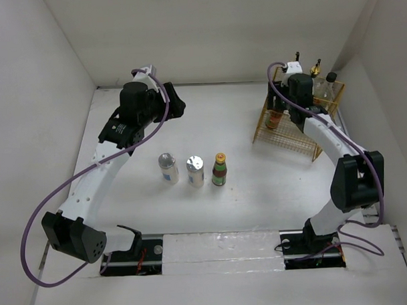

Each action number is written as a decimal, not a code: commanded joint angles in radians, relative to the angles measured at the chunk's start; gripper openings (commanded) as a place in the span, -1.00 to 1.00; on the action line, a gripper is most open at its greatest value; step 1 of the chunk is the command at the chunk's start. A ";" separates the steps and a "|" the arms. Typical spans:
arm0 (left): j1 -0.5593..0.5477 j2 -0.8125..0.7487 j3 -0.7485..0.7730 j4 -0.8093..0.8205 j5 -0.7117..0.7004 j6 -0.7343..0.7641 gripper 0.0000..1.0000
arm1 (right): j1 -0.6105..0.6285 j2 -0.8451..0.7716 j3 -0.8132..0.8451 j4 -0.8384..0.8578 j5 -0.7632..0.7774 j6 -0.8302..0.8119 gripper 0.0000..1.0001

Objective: Organize the condiment bottles

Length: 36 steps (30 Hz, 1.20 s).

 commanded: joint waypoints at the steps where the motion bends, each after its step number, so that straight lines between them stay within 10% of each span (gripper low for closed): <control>1: -0.004 -0.007 0.028 0.014 0.005 0.014 0.57 | 0.011 -0.059 0.021 0.076 0.011 0.010 0.57; 7: -0.004 -0.007 0.028 0.004 0.014 0.014 0.54 | 0.002 -0.121 0.115 -0.012 0.011 0.010 0.79; 10: -0.004 -0.007 0.028 0.004 0.025 0.004 0.22 | 0.040 -0.164 0.115 -0.062 0.042 0.000 0.76; 13: -0.004 0.002 0.028 0.004 0.034 0.004 -0.55 | 0.102 -0.241 0.088 -0.137 0.056 -0.013 -0.09; 14: -0.004 0.002 0.028 0.004 0.034 0.004 -0.73 | 0.122 -0.281 0.066 -0.162 0.045 -0.013 -0.73; 19: -0.004 0.002 0.007 -0.005 0.024 -0.005 -1.00 | 0.327 -0.395 -0.001 -0.318 -0.085 -0.089 -1.00; 20: -0.004 0.002 -0.004 -0.005 0.024 -0.005 -1.00 | 0.415 -0.411 -0.001 -0.375 -0.085 -0.089 -0.89; 23: -0.004 0.002 -0.014 -0.005 0.024 -0.023 -0.89 | 0.537 -0.448 -0.037 -0.427 -0.122 -0.122 0.30; 25: -0.004 0.002 -0.027 -0.005 0.034 -0.023 -0.50 | 0.574 -0.448 -0.058 -0.458 -0.154 -0.132 0.80; 29: -0.004 0.002 -0.027 -0.005 0.045 -0.033 -0.04 | 0.623 -0.429 -0.103 -0.443 -0.174 -0.132 0.99; 36: -0.004 -0.007 -0.038 -0.014 0.056 -0.052 -0.01 | 0.636 -0.313 -0.158 -0.288 -0.184 -0.097 0.99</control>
